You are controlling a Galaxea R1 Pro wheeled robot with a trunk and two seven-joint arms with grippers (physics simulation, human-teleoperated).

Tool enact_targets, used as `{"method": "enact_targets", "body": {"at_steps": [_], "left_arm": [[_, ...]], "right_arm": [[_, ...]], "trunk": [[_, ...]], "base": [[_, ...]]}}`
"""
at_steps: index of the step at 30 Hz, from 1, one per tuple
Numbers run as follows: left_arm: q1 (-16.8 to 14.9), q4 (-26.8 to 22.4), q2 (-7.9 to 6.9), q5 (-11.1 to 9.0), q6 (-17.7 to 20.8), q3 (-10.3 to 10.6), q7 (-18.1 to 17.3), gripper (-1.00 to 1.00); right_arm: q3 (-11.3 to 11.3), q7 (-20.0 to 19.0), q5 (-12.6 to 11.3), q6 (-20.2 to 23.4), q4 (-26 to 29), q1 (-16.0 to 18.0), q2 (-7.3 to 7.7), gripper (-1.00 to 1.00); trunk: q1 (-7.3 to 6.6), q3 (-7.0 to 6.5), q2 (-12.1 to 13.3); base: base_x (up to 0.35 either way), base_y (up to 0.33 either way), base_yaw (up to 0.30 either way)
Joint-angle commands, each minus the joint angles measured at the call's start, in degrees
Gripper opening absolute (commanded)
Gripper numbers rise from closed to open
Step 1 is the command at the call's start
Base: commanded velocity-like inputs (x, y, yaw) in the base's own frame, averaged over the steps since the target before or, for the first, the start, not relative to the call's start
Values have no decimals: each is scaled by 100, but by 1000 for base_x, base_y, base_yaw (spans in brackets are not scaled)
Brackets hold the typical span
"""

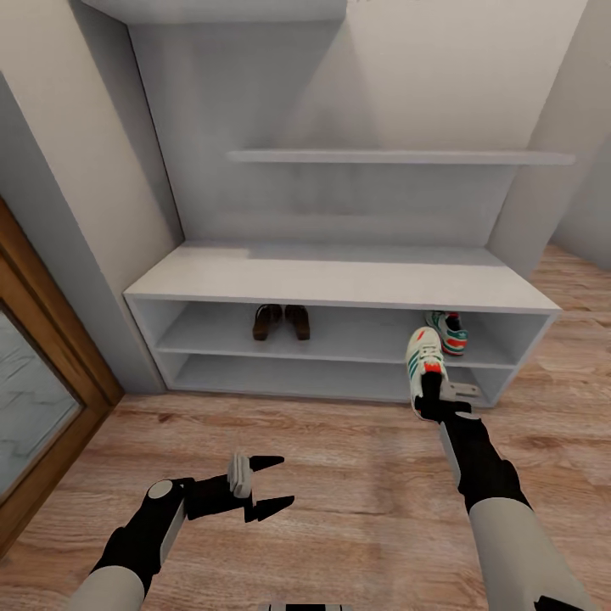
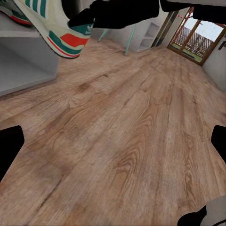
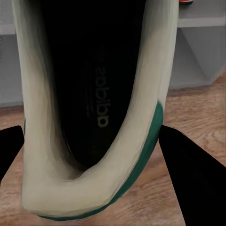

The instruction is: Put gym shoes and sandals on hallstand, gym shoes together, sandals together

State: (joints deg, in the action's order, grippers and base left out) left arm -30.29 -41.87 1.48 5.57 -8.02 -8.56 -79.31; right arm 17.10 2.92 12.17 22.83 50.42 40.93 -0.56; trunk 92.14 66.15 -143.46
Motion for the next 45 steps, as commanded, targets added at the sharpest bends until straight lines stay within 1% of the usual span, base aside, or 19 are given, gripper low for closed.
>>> {"method": "enact_targets", "body": {"at_steps": [1, 6, 7, 22, 35, 45], "left_arm": [[-4, -5, 10, 58, -59, -40, -23, 100], [-4, -5, 10, 58, -59, -40, -23, 100], [-4, -5, 10, 58, -59, -40, -23, 100], [-4, -5, 10, 58, -56, -40, -23, 100], [-4, -5, 14, 58, -57, -40, -23, 100], [-4, -5, 11, 58, -58, -40, -23, 100]], "right_arm": [[12, -2, 40, -3, 7, 3, -5, -100], [12, -2, 40, -164, -4, 3, -6, -100], [12, -2, 40, -787, -5, 3, -4, -100], [12, -2, 40, -806, 3, 2, -5, -100], [12, -2, 40, -806, 11, 3, -3, -100], [12, -2, 40, -806, 12, 3, -5, -100]], "trunk": [[-1, 5, -2], [-1, 5, -2], [-1, 5, -2], [-1, 5, -2], [32, 293, -19], [32, 293, -19]], "base": [[0, 0, 0], [0, 0, 0], [0, 0, 0], [0, 0, 0], [0, 0, 0], [0, 0, 0]]}}
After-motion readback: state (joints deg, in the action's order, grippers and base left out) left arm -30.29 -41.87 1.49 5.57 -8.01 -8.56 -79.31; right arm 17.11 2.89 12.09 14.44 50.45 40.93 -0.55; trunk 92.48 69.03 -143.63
